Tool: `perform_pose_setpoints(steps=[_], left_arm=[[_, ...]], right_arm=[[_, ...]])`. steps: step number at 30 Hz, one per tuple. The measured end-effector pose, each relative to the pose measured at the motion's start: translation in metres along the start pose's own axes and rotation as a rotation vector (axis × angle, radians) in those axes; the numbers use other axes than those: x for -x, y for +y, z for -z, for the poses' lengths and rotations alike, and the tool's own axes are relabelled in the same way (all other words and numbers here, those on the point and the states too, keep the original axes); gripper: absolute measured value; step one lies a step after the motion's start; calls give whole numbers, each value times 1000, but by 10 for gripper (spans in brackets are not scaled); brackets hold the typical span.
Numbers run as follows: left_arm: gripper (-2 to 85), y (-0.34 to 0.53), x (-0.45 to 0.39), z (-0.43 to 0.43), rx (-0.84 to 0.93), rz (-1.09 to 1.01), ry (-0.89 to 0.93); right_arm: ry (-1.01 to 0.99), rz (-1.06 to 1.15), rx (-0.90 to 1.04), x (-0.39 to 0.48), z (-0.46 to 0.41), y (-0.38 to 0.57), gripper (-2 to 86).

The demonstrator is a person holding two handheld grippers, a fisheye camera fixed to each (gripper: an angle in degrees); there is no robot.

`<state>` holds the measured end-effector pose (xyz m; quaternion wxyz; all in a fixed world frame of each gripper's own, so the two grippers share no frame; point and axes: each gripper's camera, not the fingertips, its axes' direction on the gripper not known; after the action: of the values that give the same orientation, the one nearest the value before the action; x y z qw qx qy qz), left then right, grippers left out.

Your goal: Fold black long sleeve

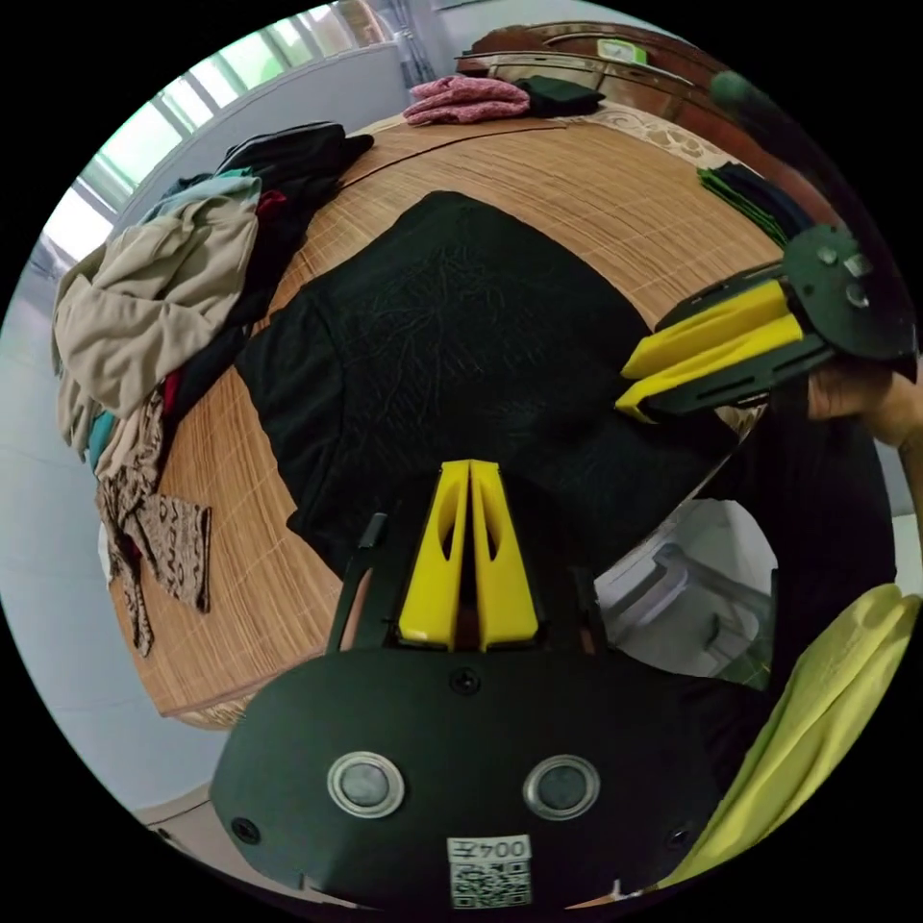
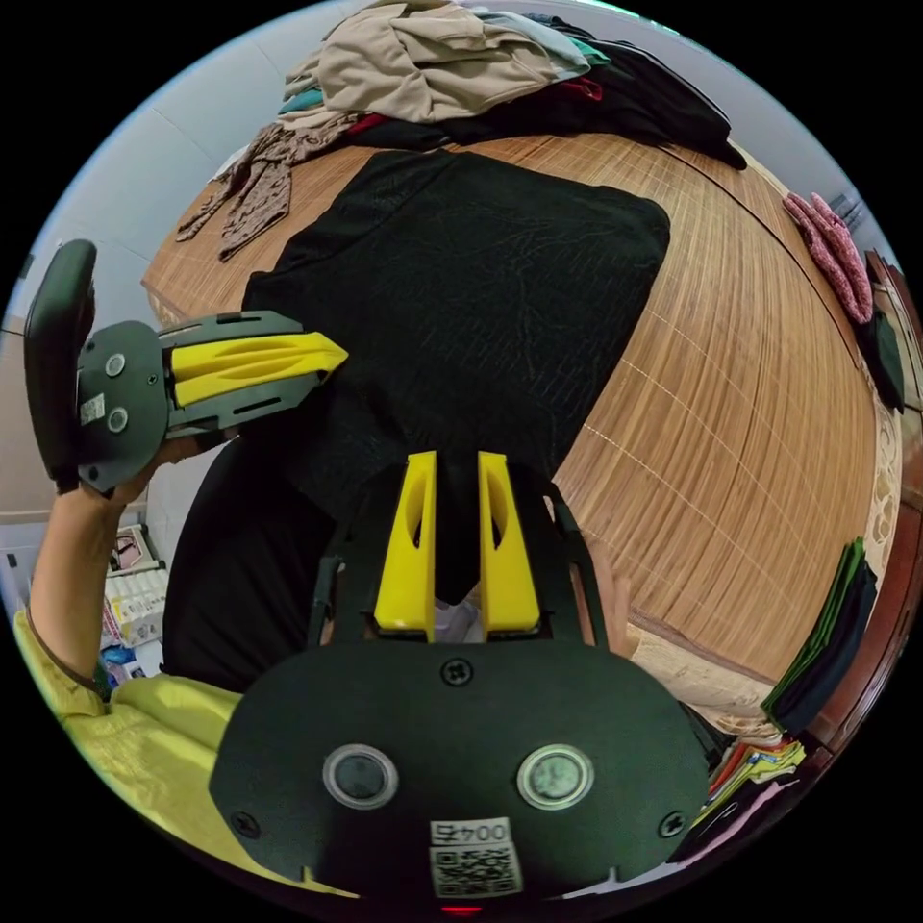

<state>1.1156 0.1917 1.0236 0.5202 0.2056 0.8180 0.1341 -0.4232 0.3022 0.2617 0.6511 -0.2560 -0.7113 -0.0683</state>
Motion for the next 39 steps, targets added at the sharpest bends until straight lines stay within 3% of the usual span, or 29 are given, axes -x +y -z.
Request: perform_pose_setpoints(steps=[26, 30, 34, 37, 39], left_arm=[[5, -15, -17, 1, 114, 17, 102], [6, -8, -20, 1, 111, 10, 105], [9, 1, -19, 0, 96, 23, 122], [16, 11, -15, -1, 73, 45, 152], [28, 23, -10, 1, 30, 56, 174]], right_arm=[[1, 52, -92, -40, -65, 50, 76], [-151, 23, -185, -74, -67, 76, 106], [-438, -207, -350, -139, -78, 126, 141], [-592, -330, -360, -174, -105, 156, 143], [-582, -340, -329, -180, -119, 166, 141]])
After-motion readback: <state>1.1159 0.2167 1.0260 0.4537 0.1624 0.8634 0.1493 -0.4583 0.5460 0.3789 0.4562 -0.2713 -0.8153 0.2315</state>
